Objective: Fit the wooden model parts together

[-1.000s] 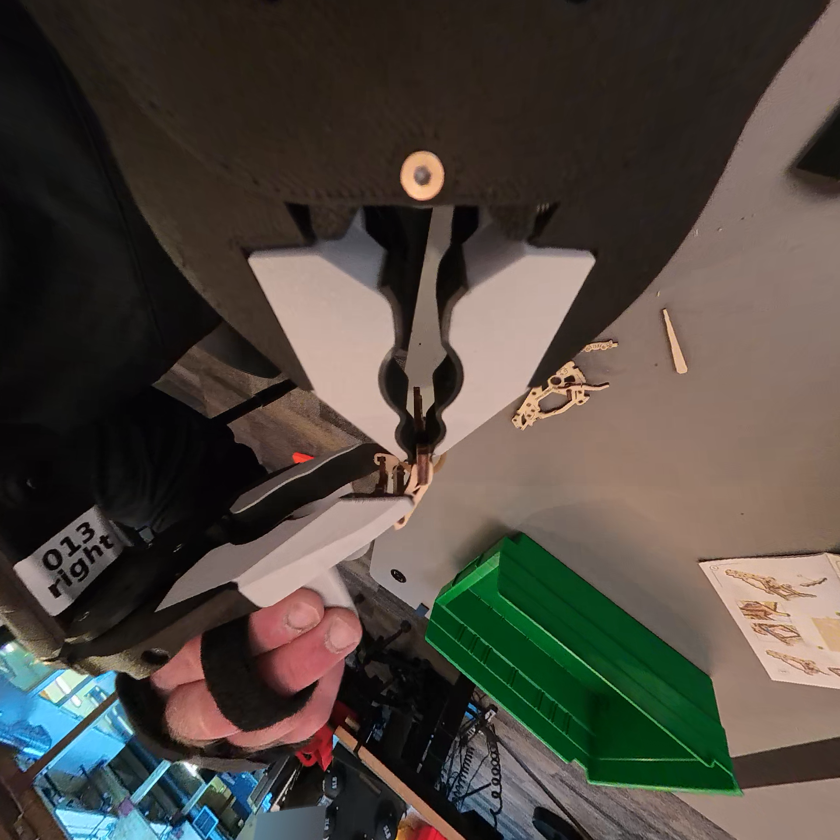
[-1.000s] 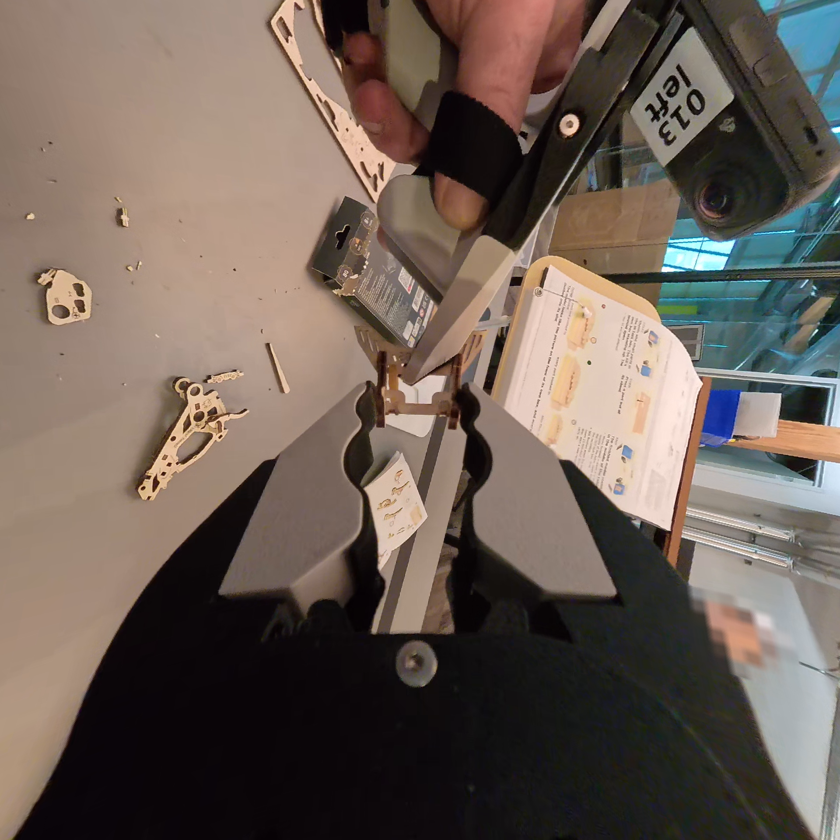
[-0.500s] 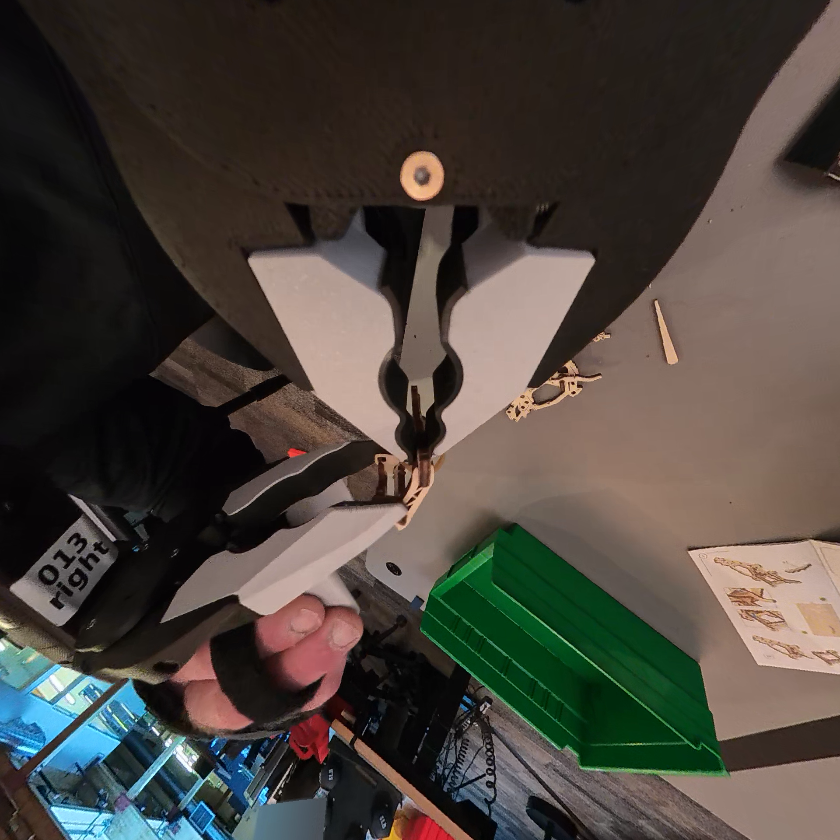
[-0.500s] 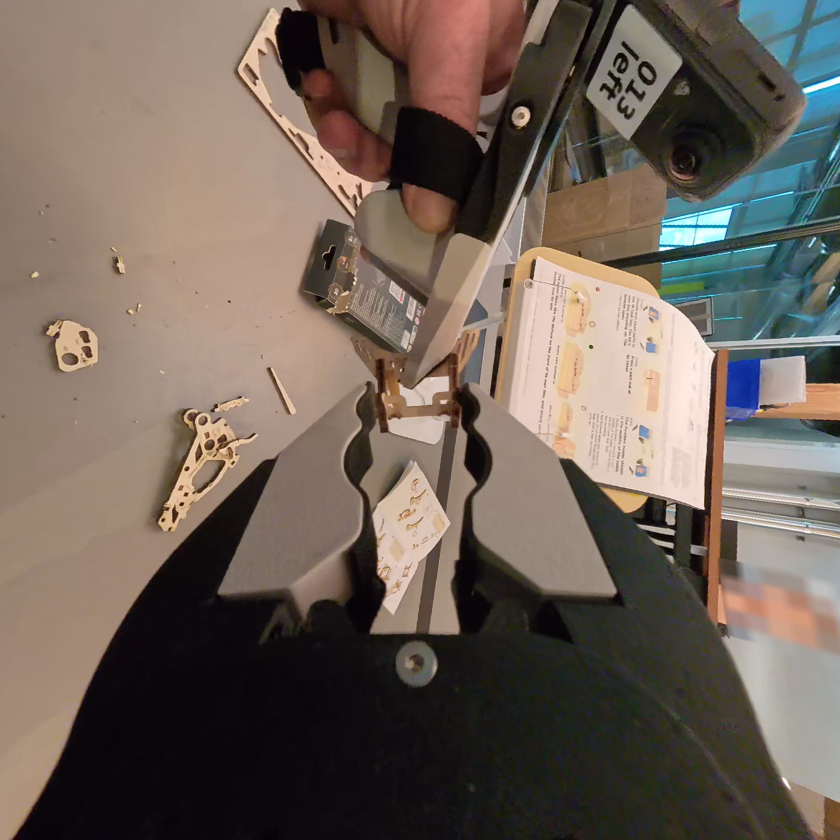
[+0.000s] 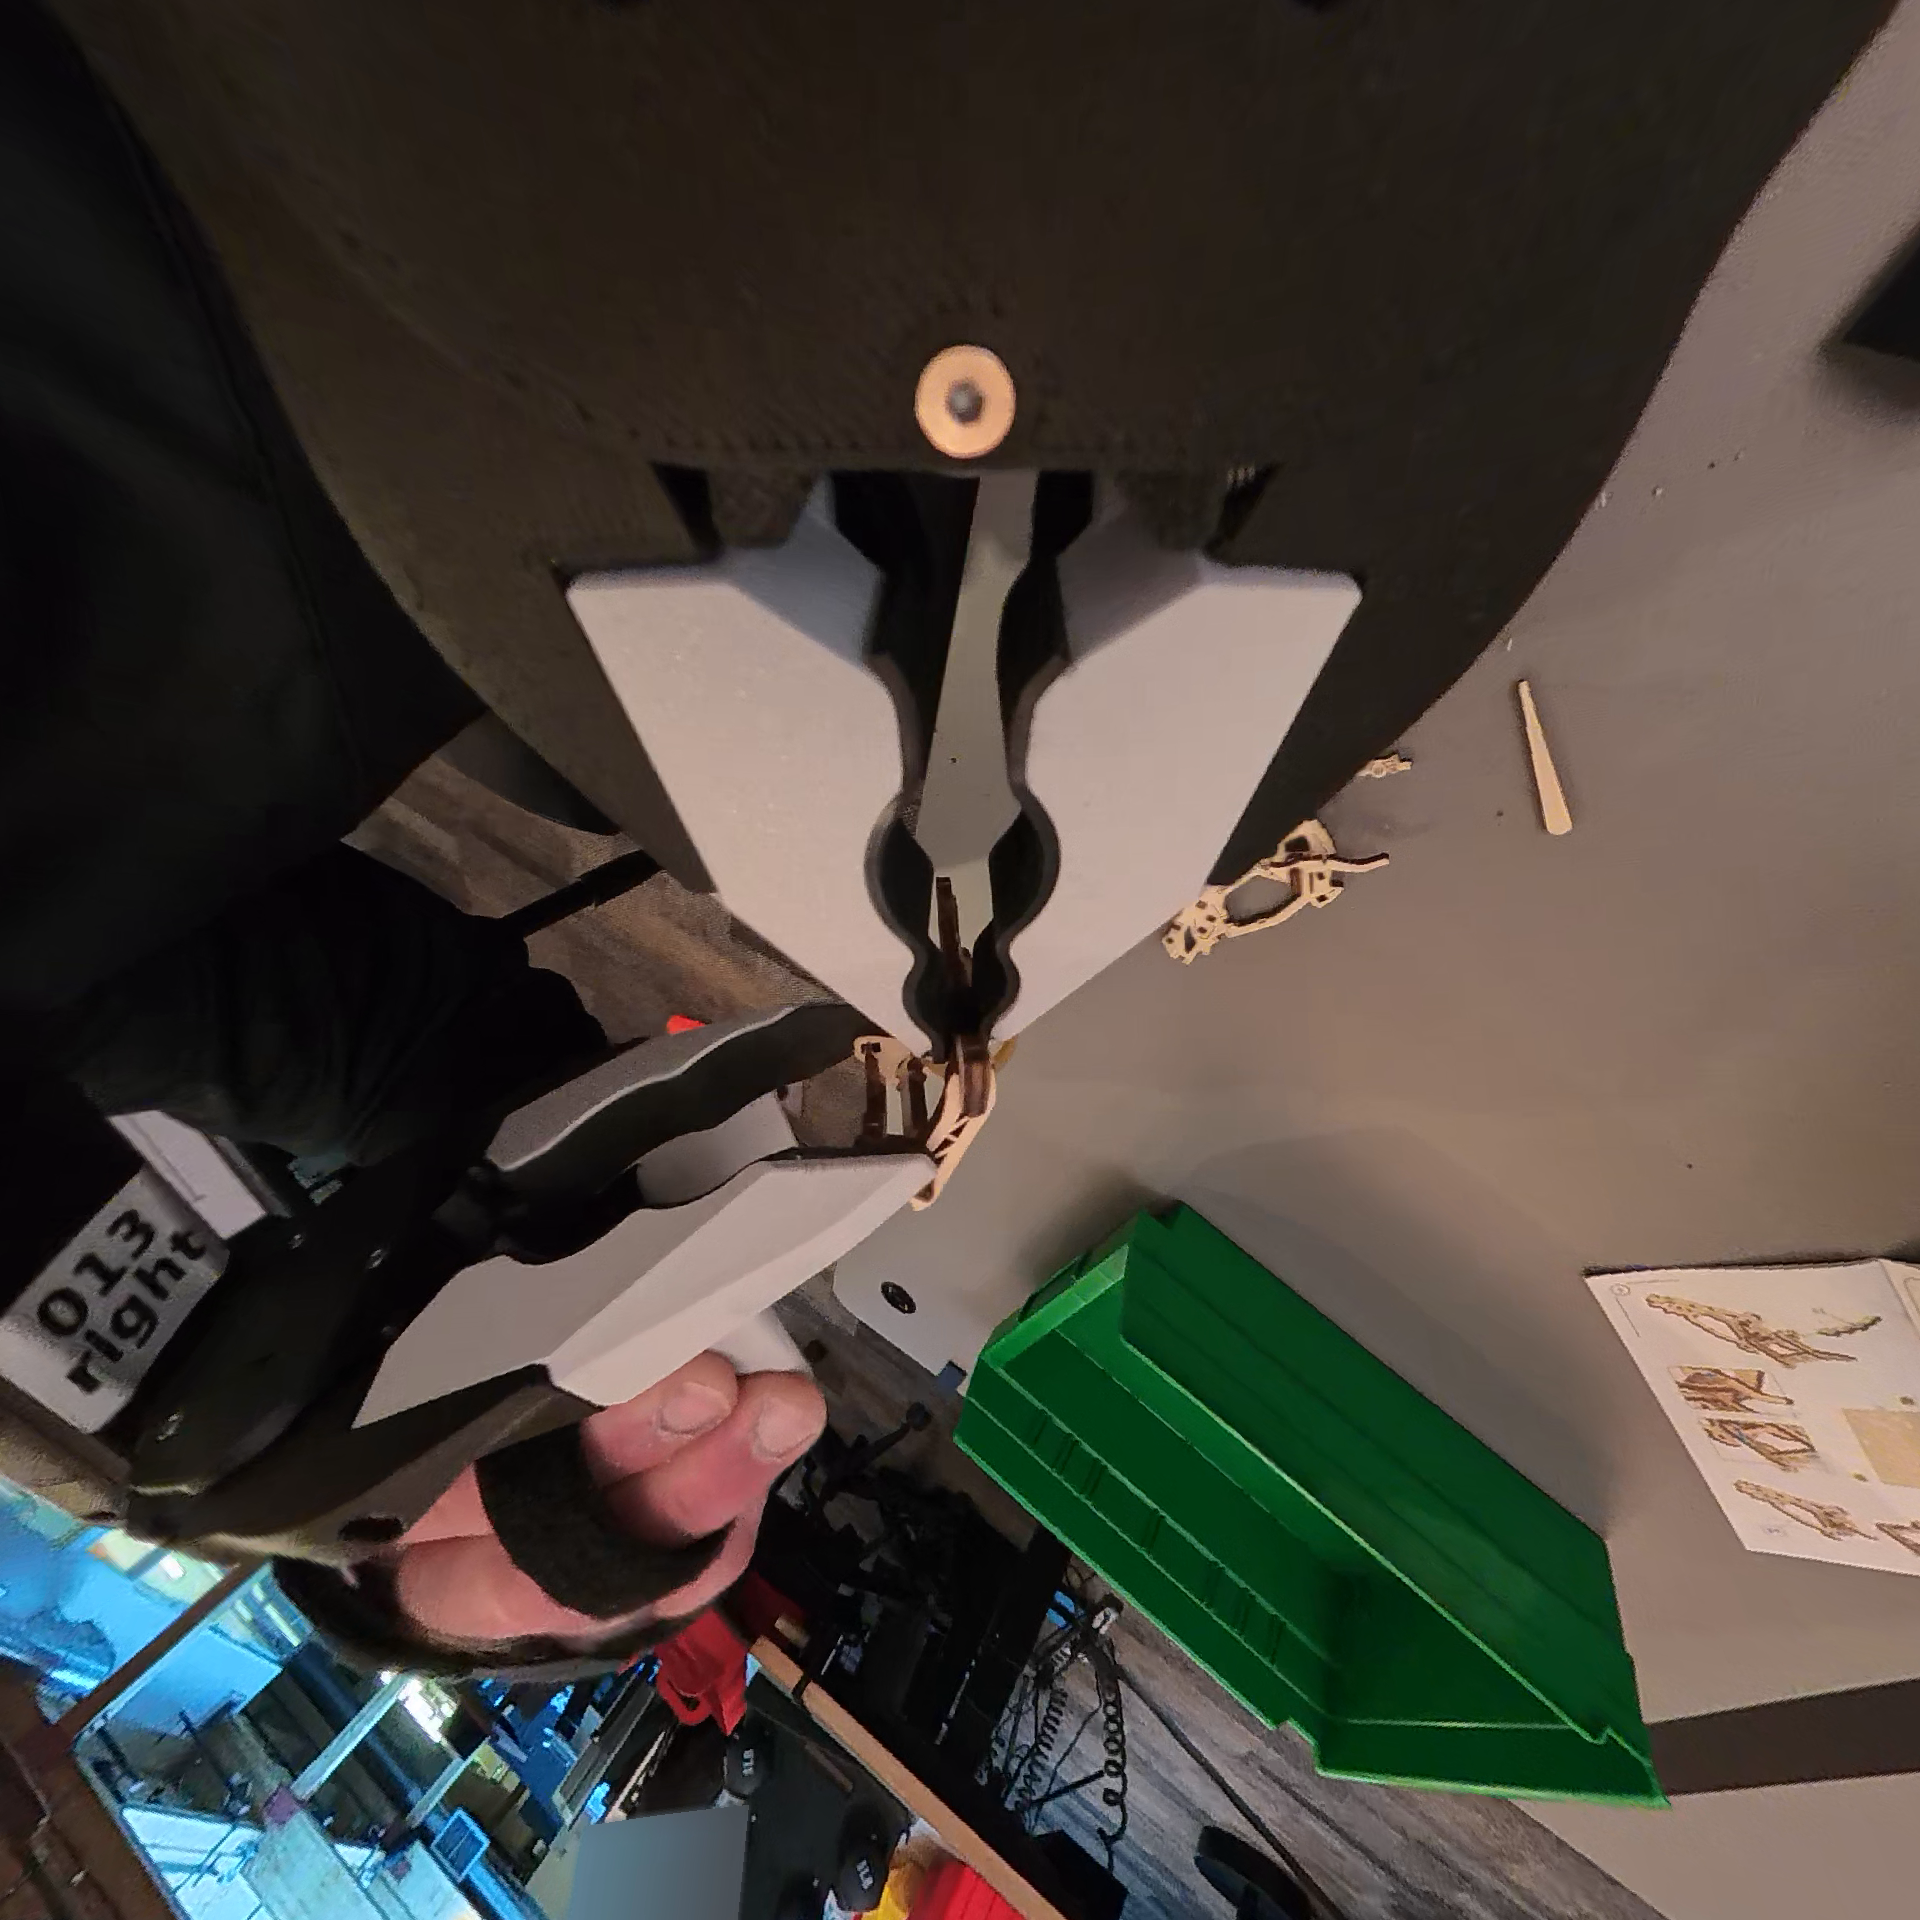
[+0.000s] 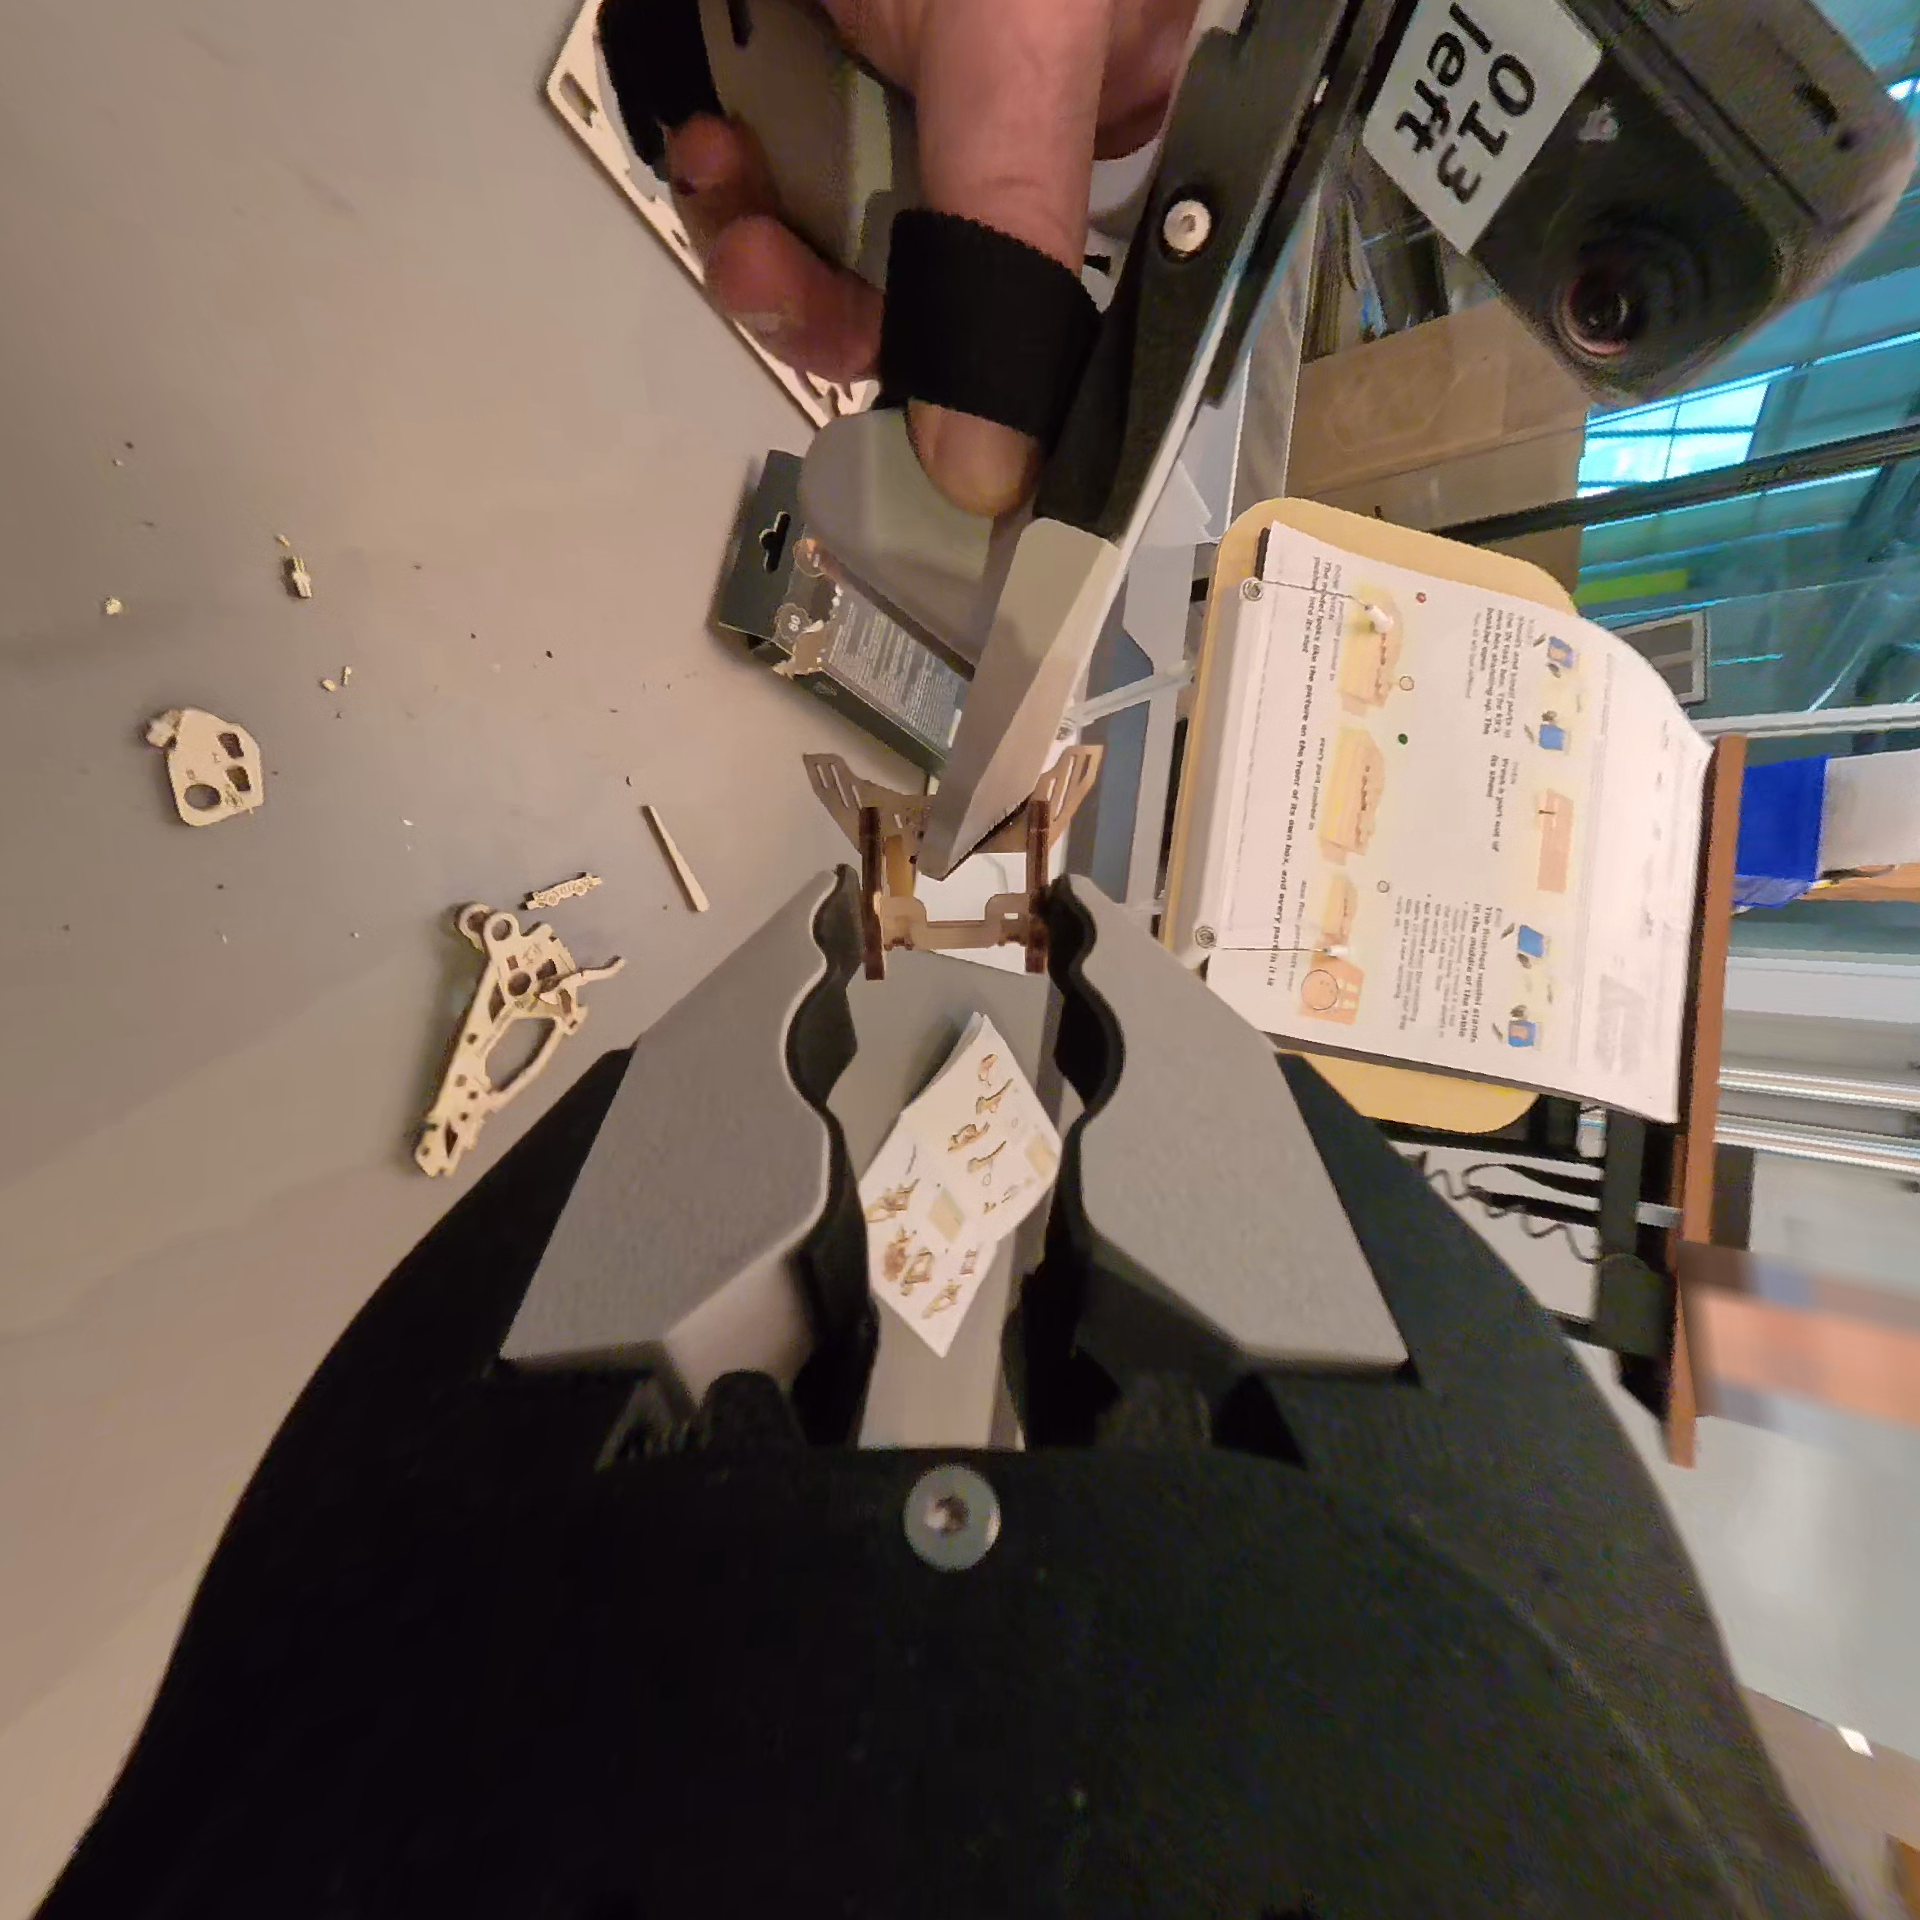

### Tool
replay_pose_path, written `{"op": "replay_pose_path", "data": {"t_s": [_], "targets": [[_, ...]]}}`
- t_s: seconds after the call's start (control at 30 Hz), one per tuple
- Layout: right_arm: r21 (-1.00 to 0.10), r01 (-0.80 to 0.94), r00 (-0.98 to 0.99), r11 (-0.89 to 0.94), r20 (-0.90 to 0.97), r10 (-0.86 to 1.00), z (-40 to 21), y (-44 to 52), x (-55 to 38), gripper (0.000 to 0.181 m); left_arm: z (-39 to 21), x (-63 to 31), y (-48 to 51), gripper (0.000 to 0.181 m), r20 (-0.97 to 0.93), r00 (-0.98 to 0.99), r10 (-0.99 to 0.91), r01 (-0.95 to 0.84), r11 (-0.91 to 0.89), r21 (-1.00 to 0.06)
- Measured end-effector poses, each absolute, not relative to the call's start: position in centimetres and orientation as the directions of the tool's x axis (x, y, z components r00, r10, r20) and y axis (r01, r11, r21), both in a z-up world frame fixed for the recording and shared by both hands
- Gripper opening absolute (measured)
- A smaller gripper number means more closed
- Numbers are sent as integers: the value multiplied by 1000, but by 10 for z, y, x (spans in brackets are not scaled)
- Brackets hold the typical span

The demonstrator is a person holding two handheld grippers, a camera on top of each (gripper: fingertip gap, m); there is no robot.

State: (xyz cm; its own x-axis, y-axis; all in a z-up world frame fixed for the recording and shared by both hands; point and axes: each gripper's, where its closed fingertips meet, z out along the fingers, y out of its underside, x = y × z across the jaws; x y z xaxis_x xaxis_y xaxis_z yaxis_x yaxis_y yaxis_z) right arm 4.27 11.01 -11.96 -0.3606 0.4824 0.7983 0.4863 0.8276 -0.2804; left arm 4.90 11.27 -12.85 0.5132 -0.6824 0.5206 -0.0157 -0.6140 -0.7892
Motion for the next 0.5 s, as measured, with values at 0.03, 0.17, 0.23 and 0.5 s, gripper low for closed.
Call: {"op": "replay_pose_path", "data": {"t_s": [0.03,0.17,0.23,0.5], "targets": [[-311,492,-352,813,783,513,-120,110,42,34,-128,49,113,2,531,503,-682,-6,-617,-787],[-334,462,-338,822,790,511,-116,107,46,36,-132,49,114,1,544,494,-679,-4,-627,-779],[-352,457,-332,817,785,524,-115,107,47,39,-131,50,114,1,550,488,-678,3,-629,-778],[-356,462,-340,812,774,533,-116,107,51,32,-131,52,114,1,542,492,-682,-2,-624,-782]]}}
